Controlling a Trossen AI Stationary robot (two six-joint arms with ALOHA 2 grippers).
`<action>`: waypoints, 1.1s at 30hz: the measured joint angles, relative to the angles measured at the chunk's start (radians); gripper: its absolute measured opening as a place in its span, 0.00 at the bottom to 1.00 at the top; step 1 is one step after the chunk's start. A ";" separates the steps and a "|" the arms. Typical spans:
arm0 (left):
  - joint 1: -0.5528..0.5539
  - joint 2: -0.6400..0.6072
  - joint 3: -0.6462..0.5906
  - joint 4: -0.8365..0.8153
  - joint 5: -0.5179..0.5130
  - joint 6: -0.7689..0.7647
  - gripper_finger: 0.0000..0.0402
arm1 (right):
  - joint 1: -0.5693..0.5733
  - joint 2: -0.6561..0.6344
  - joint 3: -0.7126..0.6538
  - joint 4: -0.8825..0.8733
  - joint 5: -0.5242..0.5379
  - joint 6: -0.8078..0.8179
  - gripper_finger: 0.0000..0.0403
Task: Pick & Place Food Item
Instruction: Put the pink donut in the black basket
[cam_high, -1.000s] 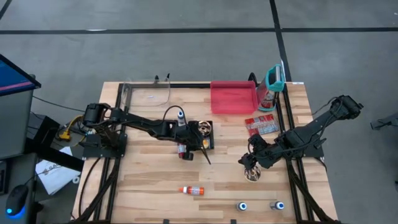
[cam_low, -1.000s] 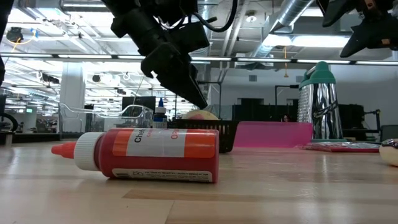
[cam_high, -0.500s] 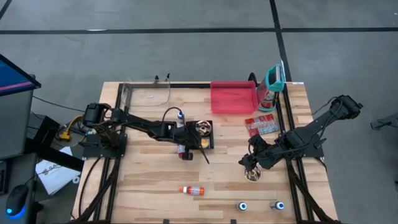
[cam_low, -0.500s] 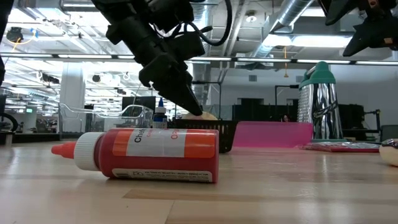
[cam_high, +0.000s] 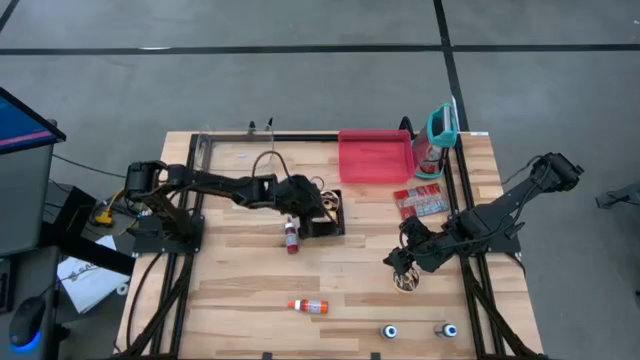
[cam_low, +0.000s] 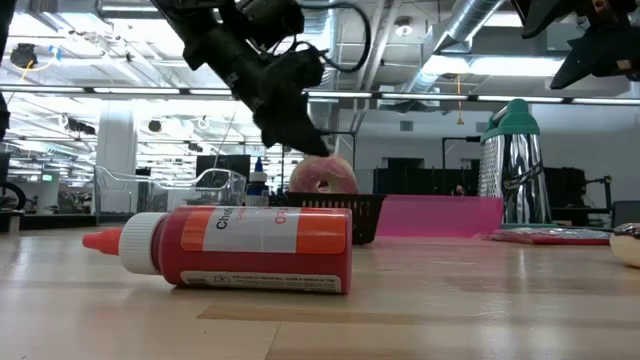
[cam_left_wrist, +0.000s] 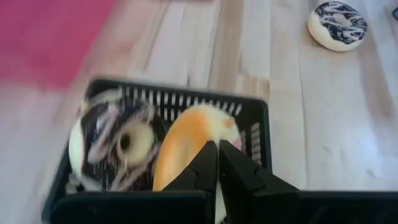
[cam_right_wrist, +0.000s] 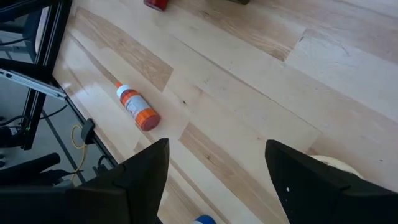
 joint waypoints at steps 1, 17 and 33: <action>0.010 -0.004 -0.002 -0.012 0.027 -0.019 0.00 | 0.000 0.000 0.000 -0.002 0.003 0.000 0.64; 0.003 0.051 -0.008 0.058 0.089 -0.067 0.00 | 0.000 0.000 0.000 -0.001 0.024 -0.002 0.64; 0.003 0.086 -0.008 0.078 -0.075 -0.029 0.09 | 0.006 0.000 0.000 -0.001 0.024 0.016 0.64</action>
